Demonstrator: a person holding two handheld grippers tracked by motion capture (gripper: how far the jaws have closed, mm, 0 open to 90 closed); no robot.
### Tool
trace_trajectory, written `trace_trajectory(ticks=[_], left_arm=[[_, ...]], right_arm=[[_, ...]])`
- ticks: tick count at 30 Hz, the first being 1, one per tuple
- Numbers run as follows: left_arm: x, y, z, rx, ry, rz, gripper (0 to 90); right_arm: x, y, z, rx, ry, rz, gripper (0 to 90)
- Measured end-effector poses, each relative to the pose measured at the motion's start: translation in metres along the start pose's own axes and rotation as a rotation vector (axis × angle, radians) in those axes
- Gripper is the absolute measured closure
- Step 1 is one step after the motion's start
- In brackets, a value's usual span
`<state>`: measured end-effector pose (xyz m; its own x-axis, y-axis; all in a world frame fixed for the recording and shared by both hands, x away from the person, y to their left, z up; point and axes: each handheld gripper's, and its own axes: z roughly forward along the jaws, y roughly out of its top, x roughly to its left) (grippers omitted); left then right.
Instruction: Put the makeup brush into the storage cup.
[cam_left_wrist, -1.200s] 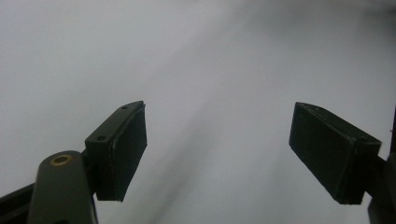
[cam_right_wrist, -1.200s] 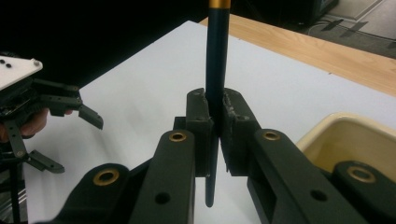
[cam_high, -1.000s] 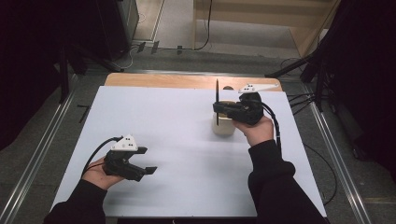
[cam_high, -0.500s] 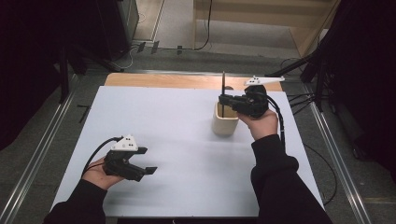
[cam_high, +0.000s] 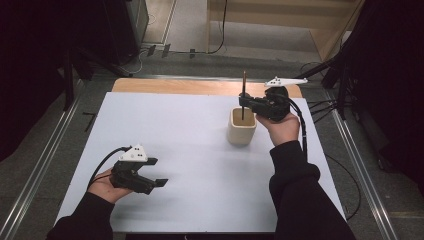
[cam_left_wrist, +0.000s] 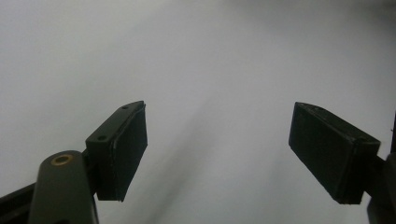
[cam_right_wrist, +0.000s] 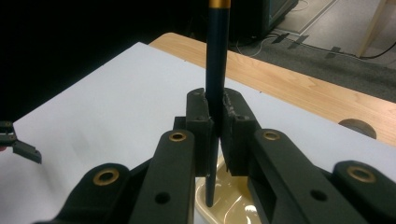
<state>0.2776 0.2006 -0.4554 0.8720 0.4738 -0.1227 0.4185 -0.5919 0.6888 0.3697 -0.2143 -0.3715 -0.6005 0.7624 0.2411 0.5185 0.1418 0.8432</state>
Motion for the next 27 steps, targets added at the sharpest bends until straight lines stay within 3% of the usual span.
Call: trace_trajectory(ticks=[11,27], left_arm=[[0.0,0.0,0.0,0.003,-0.001,0.002,20.2],[0.001,0.0,0.0,0.003,-0.001,-0.003,20.2]], right_arm=[[-0.012,-0.003,0.007,-0.019,-0.04,0.029,83.8],[-0.023,-0.014,0.016,-0.028,-0.094,0.028,83.8]])
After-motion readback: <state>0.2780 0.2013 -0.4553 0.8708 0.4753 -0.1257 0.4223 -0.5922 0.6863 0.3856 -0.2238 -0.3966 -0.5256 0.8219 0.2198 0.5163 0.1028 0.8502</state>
